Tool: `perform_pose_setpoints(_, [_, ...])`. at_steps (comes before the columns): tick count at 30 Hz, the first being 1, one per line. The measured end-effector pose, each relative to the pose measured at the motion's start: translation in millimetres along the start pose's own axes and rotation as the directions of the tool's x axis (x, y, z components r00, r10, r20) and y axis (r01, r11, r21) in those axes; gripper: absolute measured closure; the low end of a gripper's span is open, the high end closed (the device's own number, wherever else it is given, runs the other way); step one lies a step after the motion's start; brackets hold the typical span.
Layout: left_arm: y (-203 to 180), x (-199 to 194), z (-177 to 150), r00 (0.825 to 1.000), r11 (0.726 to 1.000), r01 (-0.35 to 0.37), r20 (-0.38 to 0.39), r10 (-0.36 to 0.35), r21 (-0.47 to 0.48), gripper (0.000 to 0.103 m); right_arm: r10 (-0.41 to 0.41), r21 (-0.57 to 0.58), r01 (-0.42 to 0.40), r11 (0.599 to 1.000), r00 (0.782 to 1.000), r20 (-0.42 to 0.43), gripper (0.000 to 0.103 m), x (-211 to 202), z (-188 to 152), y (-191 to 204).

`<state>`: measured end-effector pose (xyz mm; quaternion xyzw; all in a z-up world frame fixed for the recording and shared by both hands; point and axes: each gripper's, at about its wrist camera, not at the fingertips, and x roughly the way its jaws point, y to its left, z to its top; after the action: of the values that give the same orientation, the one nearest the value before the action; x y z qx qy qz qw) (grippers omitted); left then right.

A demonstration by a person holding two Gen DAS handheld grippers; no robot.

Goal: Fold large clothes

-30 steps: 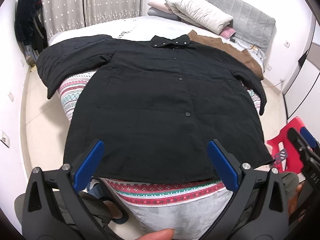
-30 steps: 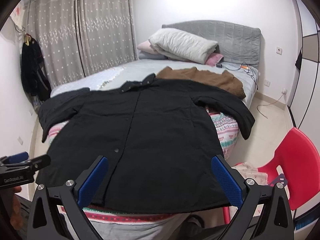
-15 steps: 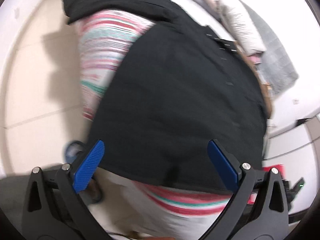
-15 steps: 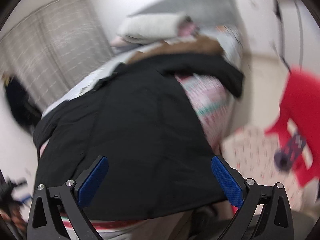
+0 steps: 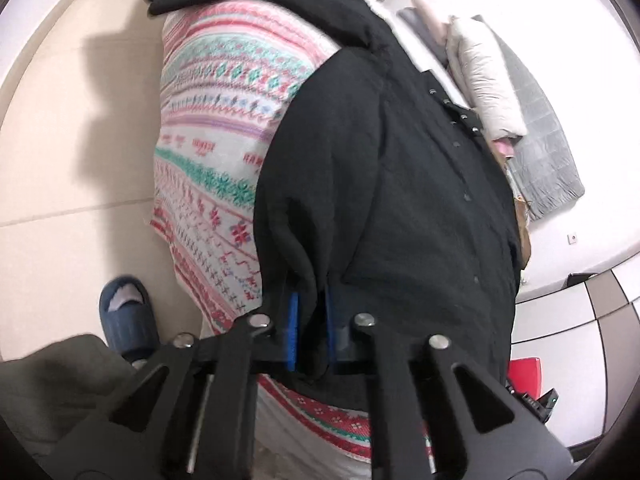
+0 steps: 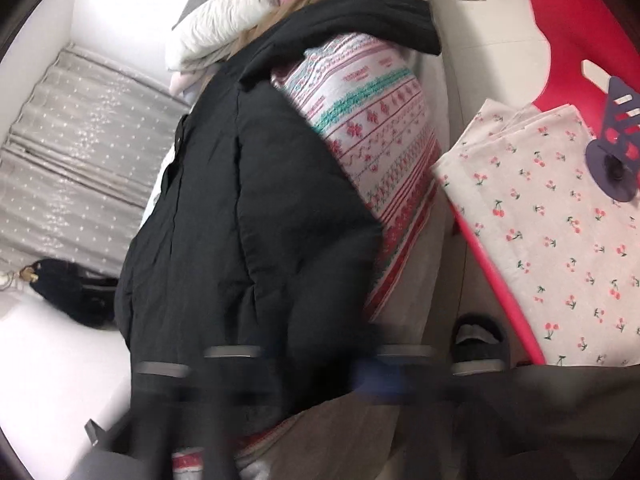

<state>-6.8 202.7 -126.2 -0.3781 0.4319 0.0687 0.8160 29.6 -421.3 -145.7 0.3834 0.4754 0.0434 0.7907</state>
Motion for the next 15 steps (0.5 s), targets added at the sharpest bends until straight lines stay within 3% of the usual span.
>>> perform_pose_setpoints(2, [-2,-15,1,0.999,1.0,0.023,0.045,-0.023,0.012,0.095,0.019,-0.014,-0.018,1.0,0.999,0.04,0.096,-12,1,5])
perform_pose_setpoints(4, [-12,-38,-5,0.995,0.998,0.017,0.094,-0.022,0.063,0.096,0.013,-0.094,0.0,0.996,0.99,0.143,0.097,-41,3,20])
perform_pose_setpoints(7, [-28,-56,-21,0.995,0.991,-0.007,0.095,-0.006,0.132,0.096,0.04,-0.14,-0.009,0.99,0.975,0.22,0.098,-74,7,33])
perform_pose_setpoints(9, [-35,-55,-23,0.996,0.984,-0.043,0.089,0.028,0.171,0.095,0.013,-0.157,0.027,0.987,0.969,0.247,0.098,-85,11,37])
perform_pose_setpoints(12, [-30,-45,-13,0.994,0.983,-0.096,0.059,0.088,0.155,0.087,-0.075,-0.187,0.118,0.975,0.972,0.223,0.095,-70,13,44])
perform_pose_setpoints(14, [-18,-52,-3,0.996,0.994,-0.085,0.02,0.084,0.074,0.084,-0.124,-0.209,0.156,0.965,0.98,0.158,0.089,-56,13,47])
perform_pose_setpoints(15, [-17,-61,-1,0.996,0.994,-0.085,0.033,0.083,0.061,0.083,-0.129,-0.201,0.162,0.966,0.978,0.166,0.084,-59,15,47])
